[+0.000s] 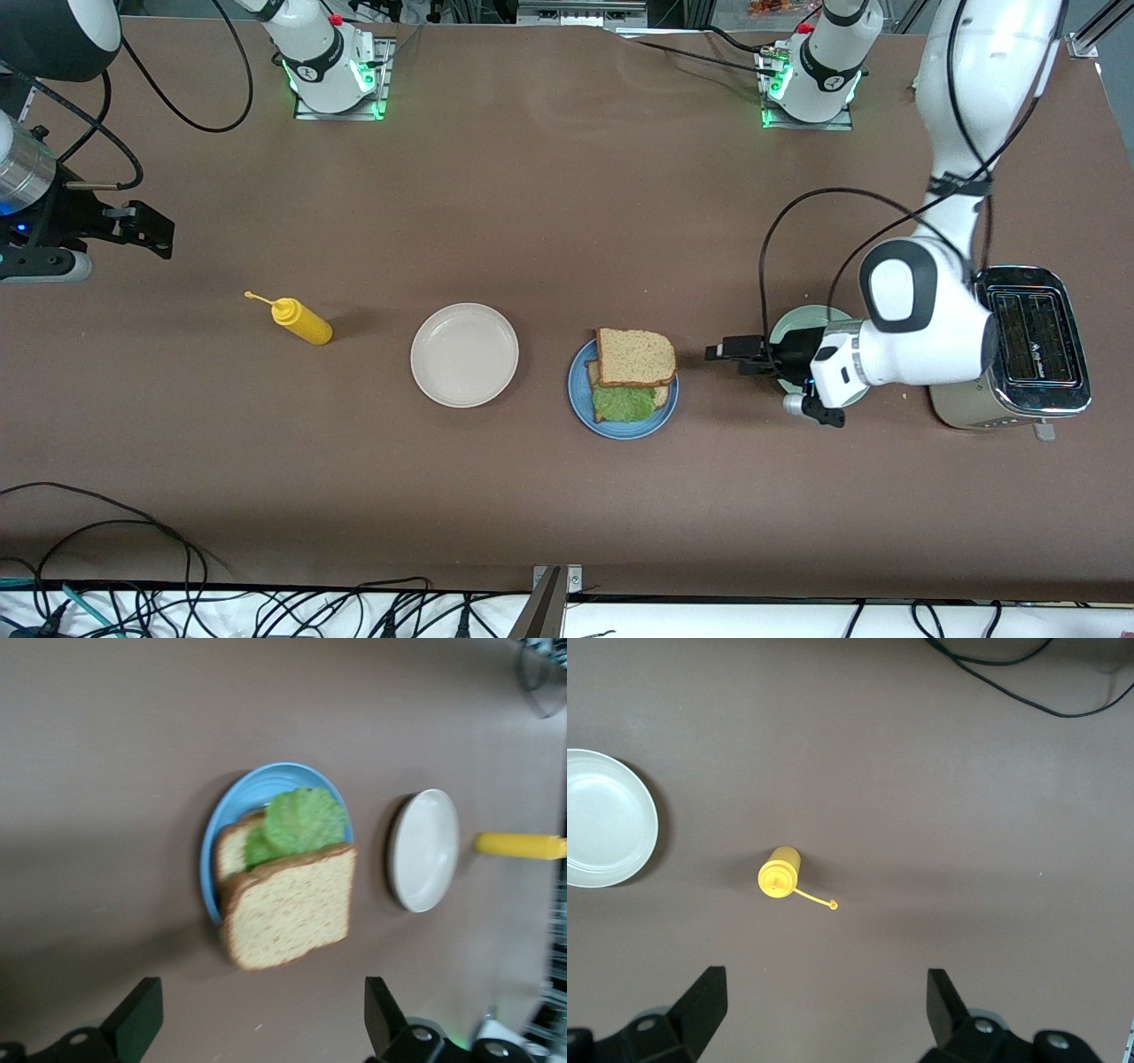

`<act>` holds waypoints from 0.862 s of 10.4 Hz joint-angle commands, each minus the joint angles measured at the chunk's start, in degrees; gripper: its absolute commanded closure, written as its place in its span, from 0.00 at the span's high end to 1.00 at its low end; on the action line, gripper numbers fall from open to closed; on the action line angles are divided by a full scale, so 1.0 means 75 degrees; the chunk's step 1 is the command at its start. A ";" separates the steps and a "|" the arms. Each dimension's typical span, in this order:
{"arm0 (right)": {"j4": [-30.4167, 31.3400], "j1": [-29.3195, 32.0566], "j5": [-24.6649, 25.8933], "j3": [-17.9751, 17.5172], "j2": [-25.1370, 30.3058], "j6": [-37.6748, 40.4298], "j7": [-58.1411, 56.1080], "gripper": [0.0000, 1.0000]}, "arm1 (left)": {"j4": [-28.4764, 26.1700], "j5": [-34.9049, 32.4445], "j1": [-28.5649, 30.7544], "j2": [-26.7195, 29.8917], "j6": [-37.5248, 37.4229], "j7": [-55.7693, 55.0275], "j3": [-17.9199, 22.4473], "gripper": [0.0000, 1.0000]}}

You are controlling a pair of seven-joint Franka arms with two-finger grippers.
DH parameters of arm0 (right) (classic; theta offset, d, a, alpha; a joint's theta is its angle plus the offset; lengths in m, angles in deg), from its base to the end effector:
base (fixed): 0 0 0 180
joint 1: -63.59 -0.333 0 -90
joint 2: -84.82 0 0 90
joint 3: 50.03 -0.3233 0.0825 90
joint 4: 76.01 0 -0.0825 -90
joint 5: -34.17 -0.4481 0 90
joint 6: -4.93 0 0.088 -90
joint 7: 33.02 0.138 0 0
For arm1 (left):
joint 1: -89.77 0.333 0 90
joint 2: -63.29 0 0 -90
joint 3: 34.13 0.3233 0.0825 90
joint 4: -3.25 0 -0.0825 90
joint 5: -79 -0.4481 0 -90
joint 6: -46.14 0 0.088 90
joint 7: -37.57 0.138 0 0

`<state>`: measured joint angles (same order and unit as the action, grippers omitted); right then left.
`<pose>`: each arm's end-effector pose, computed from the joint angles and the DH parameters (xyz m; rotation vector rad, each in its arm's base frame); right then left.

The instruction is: Make sandwich in blue plate with both arms

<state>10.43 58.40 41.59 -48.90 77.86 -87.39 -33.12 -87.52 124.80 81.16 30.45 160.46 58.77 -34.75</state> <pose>0.6582 0.0300 0.5612 3.0069 0.1191 -0.0215 0.7234 -0.1817 0.2531 2.4215 -0.1510 -0.1002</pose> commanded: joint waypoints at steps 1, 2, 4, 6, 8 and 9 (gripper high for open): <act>0.0029 0.0059 -0.0168 0.0013 0.0037 -0.0042 -0.0033 1.00 | -0.0414 -0.3002 -0.0175 0.1689 -0.0730 -0.1953 0.0024 1.00; 0.0029 0.0059 -0.0168 0.0013 0.0014 -0.0054 -0.0033 1.00 | -0.0414 -0.3778 -0.0281 0.2169 -0.1291 -0.2319 0.0001 1.00; 0.0029 0.0059 -0.0168 0.0013 -0.0010 -0.0030 -0.0033 1.00 | -0.0356 -0.4835 -0.0282 0.2839 -0.1903 -0.2358 -0.0011 1.00; 0.0029 0.0059 -0.0180 0.0013 -0.0021 -0.0030 -0.0033 1.00 | -0.0320 -0.5693 -0.0270 0.3461 -0.2315 -0.2300 0.0012 1.00; 0.0029 0.0059 -0.0168 0.0013 -0.0022 -0.0030 -0.0033 1.00 | -0.0273 -0.6128 -0.0142 0.3895 -0.2688 -0.2311 0.0082 1.00; 0.0029 0.0071 -0.0168 0.0013 -0.0022 -0.0030 -0.0033 1.00 | 0.0005 -0.6246 -0.0129 0.3943 -0.3306 -0.2323 0.0082 1.00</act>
<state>10.59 58.50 41.37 -48.76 77.50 -87.39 -33.12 -88.03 81.15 79.65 57.13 141.53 41.72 -34.20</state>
